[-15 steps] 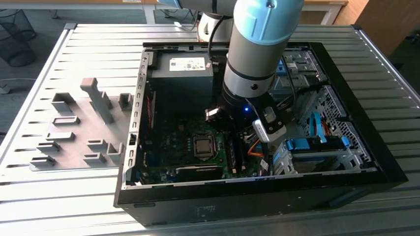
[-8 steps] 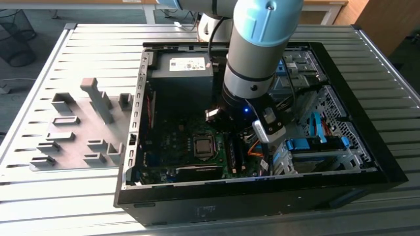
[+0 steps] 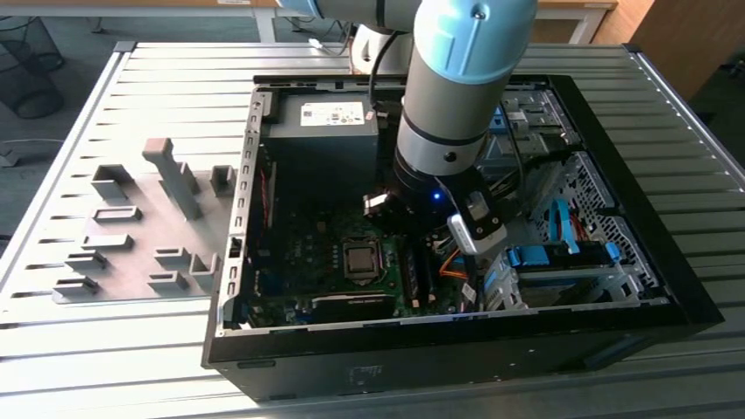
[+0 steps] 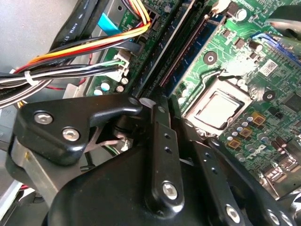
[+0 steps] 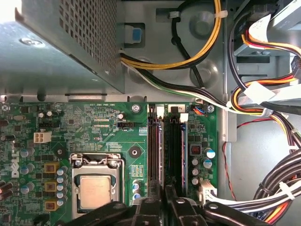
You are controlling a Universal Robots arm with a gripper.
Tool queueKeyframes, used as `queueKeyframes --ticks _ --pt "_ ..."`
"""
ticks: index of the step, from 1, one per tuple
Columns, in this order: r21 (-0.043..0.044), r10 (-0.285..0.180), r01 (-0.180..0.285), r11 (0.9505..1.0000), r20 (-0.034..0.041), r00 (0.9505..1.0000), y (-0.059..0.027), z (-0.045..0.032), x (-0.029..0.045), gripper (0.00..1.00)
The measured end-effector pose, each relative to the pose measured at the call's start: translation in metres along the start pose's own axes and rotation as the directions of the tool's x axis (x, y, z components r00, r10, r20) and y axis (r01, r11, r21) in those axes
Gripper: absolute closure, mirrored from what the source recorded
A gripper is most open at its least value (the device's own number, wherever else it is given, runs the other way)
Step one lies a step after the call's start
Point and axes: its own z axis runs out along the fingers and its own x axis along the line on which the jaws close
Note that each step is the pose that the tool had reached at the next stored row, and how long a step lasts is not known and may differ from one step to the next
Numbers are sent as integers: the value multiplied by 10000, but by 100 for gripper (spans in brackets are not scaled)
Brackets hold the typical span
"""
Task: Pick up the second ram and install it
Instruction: 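Insert the second ram into the second slot, then press down the second ram until it locks into place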
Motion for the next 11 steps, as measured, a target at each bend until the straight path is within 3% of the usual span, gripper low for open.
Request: queueKeyframes --ticks 1,5,11 --pt "0 0 0 10000 0 10000 0 1 0 79" --pt "0 0 0 10000 0 10000 0 -18 1 79" --pt "0 0 0 10000 0 10000 5 -213 6 79"
